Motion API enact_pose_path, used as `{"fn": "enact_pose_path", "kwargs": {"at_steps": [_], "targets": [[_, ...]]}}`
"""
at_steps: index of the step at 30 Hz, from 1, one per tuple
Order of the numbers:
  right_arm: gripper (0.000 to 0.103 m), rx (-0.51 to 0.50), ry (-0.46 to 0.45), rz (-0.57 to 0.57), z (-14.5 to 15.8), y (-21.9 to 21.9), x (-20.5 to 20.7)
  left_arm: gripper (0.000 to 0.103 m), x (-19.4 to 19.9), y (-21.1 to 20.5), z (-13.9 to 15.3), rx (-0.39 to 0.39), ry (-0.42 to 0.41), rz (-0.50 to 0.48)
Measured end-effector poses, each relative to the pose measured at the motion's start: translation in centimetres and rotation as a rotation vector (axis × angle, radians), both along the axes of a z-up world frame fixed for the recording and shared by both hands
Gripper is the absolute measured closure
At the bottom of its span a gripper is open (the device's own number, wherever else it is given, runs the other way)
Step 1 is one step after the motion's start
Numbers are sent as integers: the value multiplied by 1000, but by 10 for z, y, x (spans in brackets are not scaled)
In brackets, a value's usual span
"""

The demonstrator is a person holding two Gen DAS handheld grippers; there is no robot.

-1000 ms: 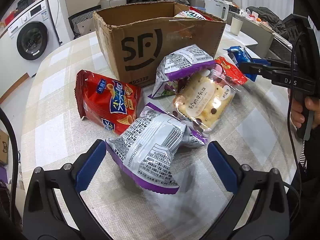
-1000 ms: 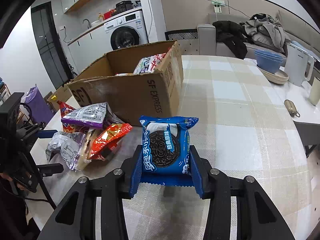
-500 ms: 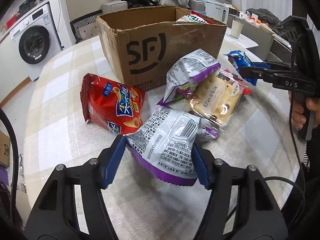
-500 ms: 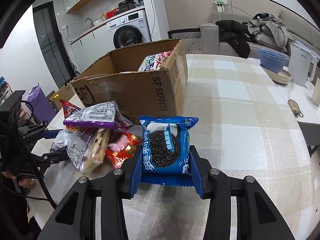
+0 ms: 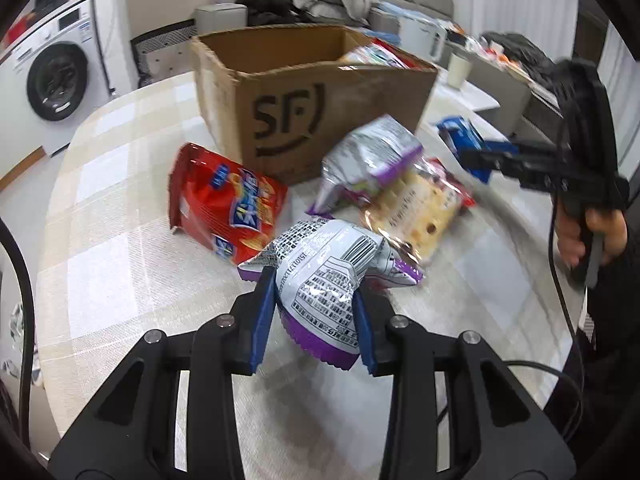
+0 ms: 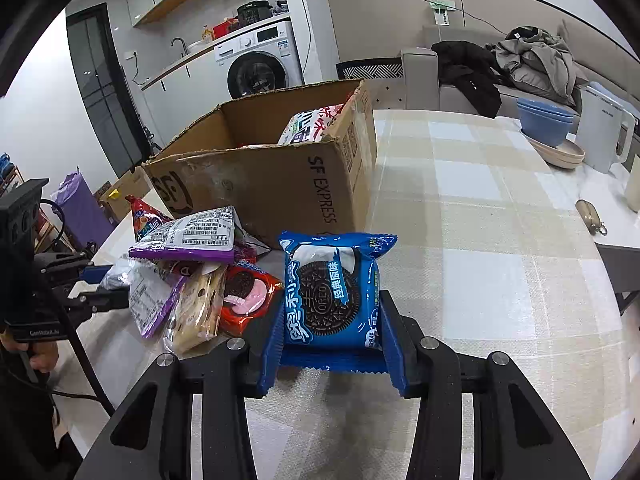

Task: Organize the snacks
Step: 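Carry the blue Oreo pack and silver-purple bag over the box with both grippers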

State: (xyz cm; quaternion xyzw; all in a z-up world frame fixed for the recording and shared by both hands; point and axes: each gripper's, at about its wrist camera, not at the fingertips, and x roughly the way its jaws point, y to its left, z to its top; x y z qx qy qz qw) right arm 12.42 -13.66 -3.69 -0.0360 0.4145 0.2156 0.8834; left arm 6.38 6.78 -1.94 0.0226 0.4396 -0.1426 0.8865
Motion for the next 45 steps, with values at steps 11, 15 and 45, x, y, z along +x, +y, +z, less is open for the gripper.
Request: {"fn": "enact_pose_path", "kwargs": {"at_steps": [11, 15, 45], "targets": [[59, 0, 0, 0, 0, 0, -1, 28, -16, -18, -3, 142, -25, -67], [59, 4, 0, -6, 1, -2, -1, 24, -8, -14, -3, 81, -40, -49], [59, 27, -33, -8, 11, -6, -8, 36, -18, 8, 11, -91, -102, -78]]}}
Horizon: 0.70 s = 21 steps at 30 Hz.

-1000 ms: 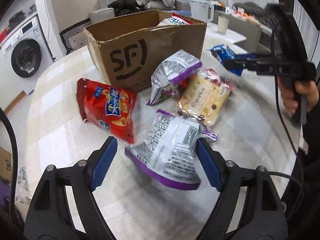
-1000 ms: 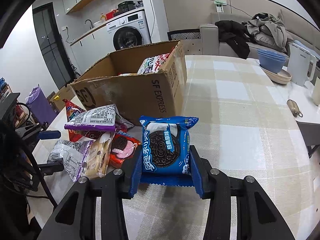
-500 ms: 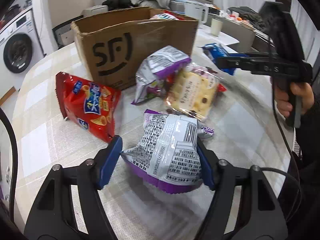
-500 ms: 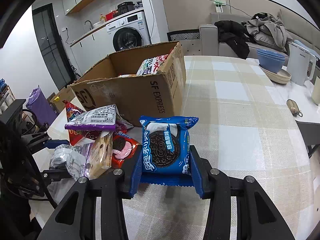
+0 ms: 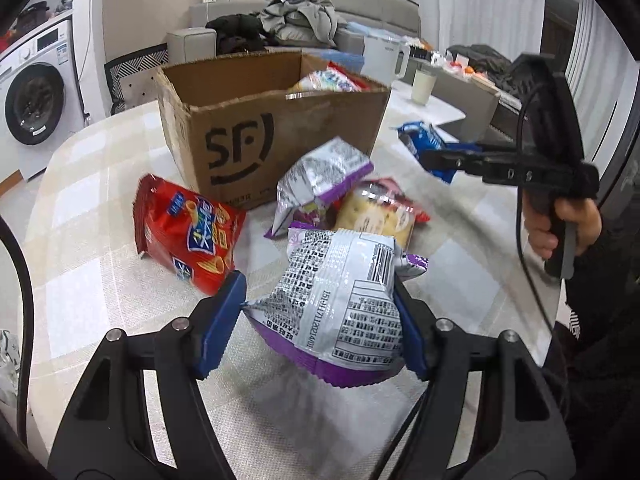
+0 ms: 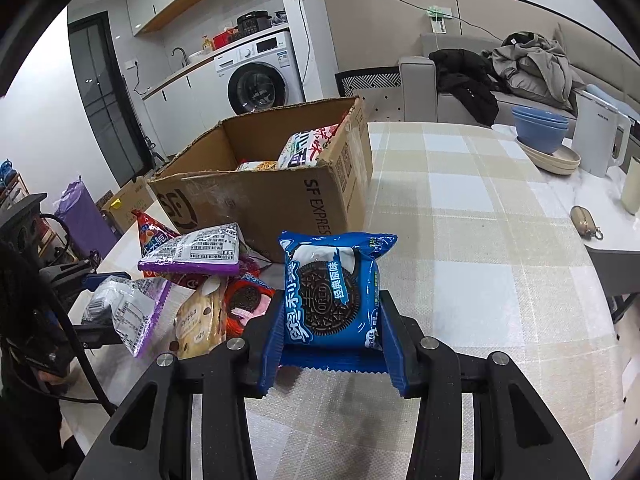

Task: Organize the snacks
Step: 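Carry the blue Oreo pack and silver-purple bag over the box with both grippers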

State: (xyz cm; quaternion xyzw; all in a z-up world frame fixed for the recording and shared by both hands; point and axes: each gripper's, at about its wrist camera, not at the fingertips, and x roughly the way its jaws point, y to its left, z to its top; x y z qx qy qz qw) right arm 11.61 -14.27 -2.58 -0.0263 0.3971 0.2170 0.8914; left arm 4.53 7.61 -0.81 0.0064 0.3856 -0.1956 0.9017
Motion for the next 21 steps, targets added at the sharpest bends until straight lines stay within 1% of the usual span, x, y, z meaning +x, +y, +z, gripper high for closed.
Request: {"fn": "enact_pose_path", "kwargs": {"at_steps": [6, 11, 21], "targets": [[59, 12, -21, -1, 8, -2, -4, 36, -4, 14, 19, -74, -50, 36], [59, 30, -43, 5, 15, -3, -9, 36, -9, 23, 34, -84, -84, 87], [59, 44, -69, 16, 24, 3, -13, 36, -18, 39, 60, -128, -137, 143]]}}
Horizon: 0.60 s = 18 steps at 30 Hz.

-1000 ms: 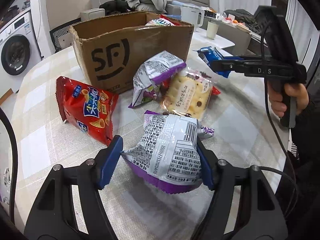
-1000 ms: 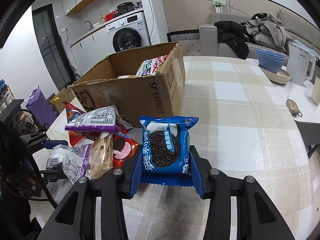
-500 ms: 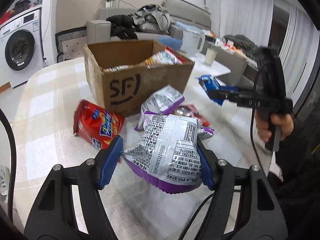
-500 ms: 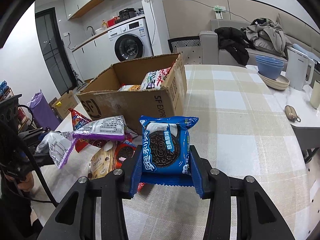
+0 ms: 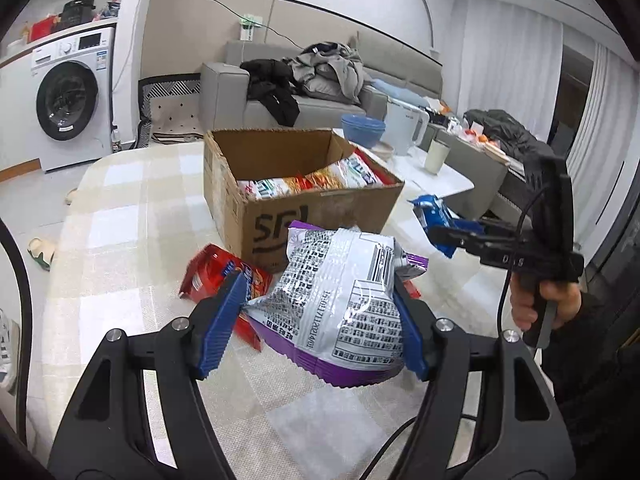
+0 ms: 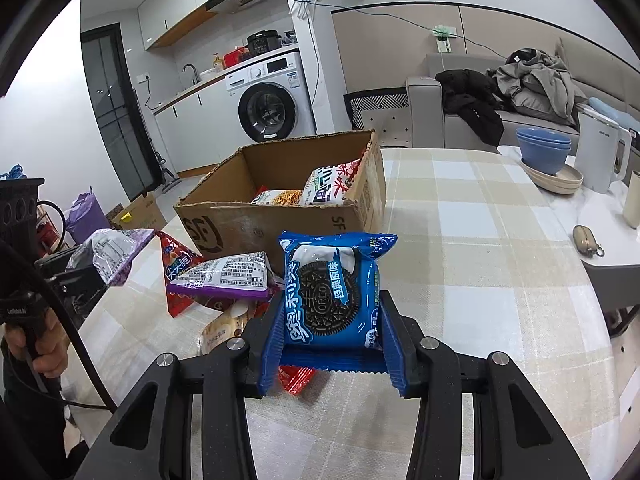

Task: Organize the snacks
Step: 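Carry the blue Oreo pack and silver-purple bag over the box with both grippers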

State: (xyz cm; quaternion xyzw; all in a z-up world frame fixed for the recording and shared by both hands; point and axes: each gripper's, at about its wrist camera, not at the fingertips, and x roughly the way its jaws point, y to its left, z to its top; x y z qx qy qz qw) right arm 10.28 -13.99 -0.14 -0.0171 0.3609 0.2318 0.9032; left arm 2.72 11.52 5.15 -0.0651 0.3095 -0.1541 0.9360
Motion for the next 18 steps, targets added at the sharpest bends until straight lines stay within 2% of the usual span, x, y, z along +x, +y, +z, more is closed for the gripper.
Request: {"fn": "enact_pose_path", "kwargs": {"at_steps": [10, 18], "targets": [[59, 24, -43, -6, 15, -3, 1, 36, 3, 9, 19, -4, -39, 146], [59, 23, -72, 6, 26, 6, 4, 36, 15, 7, 30, -20, -57, 213]]}}
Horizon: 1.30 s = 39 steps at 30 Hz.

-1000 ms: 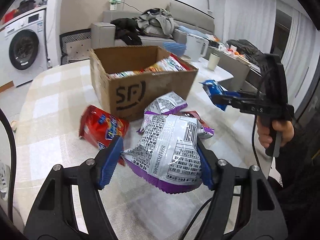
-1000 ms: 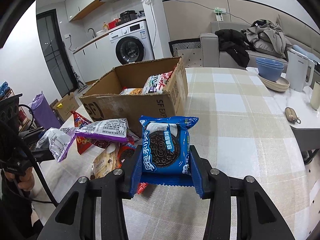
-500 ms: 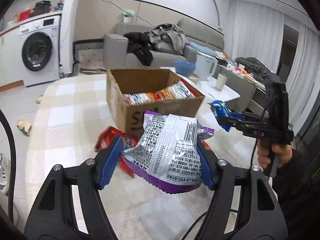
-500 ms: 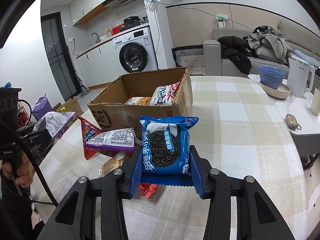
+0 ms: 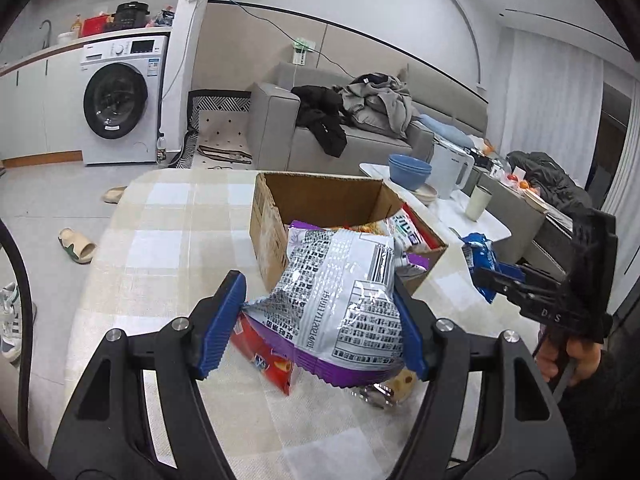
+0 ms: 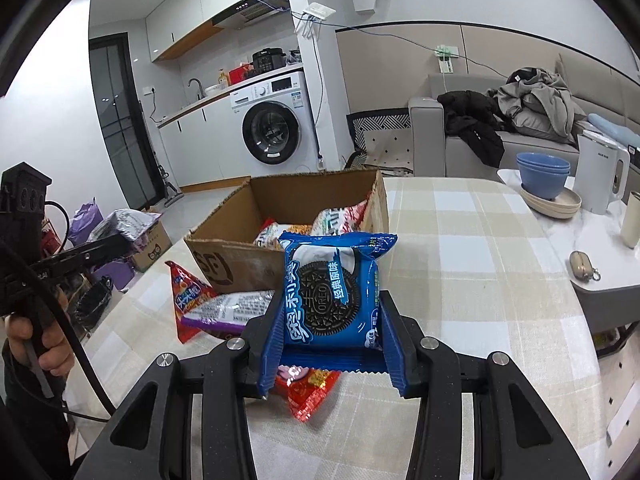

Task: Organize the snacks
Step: 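Carry the blue Oreo pack and silver-purple bag over the box with both grippers, then open both grippers to drop the Oreo pack and silver bag into the box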

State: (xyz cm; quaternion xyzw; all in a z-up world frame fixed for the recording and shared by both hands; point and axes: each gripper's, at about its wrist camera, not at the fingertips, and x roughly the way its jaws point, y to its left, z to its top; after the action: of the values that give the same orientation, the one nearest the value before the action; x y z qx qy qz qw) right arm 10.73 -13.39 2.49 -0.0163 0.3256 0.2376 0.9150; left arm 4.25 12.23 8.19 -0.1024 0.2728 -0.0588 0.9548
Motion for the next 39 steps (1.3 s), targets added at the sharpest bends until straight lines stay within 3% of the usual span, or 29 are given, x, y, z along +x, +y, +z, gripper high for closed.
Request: {"fn": "enact_pose_path", "kwargs": {"at_steps": [16, 39], "targets": [[59, 16, -51, 23, 22, 23, 22, 35, 46, -15, 19, 24, -37, 61], [59, 52, -36, 33, 18, 50, 65, 35, 125, -37, 1, 61, 27, 84]]}}
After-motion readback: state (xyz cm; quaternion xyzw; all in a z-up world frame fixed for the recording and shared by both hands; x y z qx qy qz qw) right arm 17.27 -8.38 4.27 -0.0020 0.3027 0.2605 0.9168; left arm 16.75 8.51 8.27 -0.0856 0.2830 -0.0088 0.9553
